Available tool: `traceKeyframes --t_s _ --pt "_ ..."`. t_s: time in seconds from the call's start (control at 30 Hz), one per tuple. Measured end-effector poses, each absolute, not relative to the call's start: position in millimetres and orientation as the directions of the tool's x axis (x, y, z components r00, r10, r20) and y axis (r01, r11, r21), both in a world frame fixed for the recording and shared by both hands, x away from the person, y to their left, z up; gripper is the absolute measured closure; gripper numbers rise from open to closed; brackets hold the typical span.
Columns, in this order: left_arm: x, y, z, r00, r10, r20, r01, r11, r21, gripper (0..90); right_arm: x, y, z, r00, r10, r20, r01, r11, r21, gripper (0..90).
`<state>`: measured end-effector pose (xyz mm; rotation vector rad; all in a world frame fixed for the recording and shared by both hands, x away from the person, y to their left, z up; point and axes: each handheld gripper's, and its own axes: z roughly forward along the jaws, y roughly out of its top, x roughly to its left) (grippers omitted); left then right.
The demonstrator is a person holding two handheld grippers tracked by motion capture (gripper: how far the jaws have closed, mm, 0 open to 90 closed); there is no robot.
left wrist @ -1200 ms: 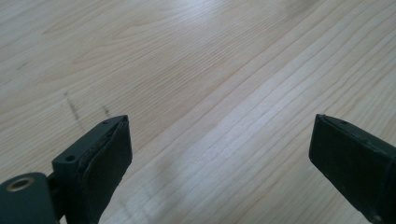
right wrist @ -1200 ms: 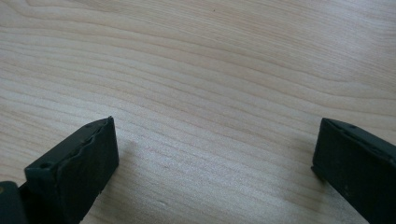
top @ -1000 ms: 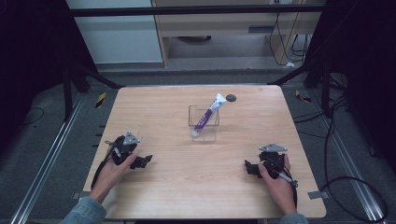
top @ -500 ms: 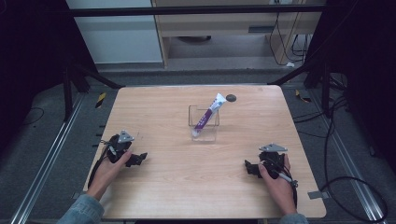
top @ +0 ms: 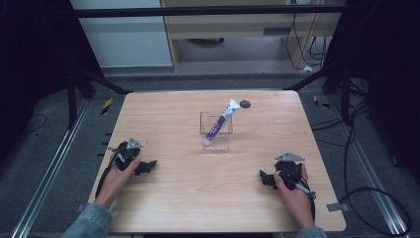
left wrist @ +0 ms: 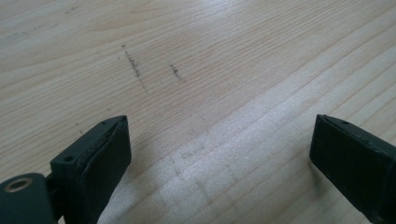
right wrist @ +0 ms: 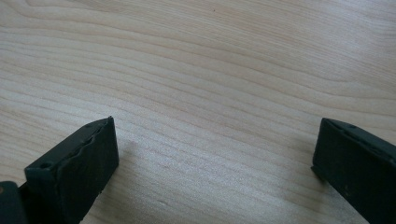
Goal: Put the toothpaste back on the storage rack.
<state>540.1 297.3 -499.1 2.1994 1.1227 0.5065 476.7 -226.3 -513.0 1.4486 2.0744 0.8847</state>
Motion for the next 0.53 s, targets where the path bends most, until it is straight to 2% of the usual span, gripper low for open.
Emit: traceKeyframes --t_s 0.27,0.53 --pt "544.8 298.7 -507.6 0.572 0.820 0.022 0.566 -0.414 0.713 0.4 476.6 -226.3 -513.0 -0.342 0.940 -0.006 0.646 0.240 0.725 0.4" --pt "545.6 299.5 -507.4 0.568 0.823 0.023 0.570 -0.414 0.710 0.0 476.0 -226.2 -513.0 -0.343 0.939 -0.007 0.646 0.242 0.724 0.4"
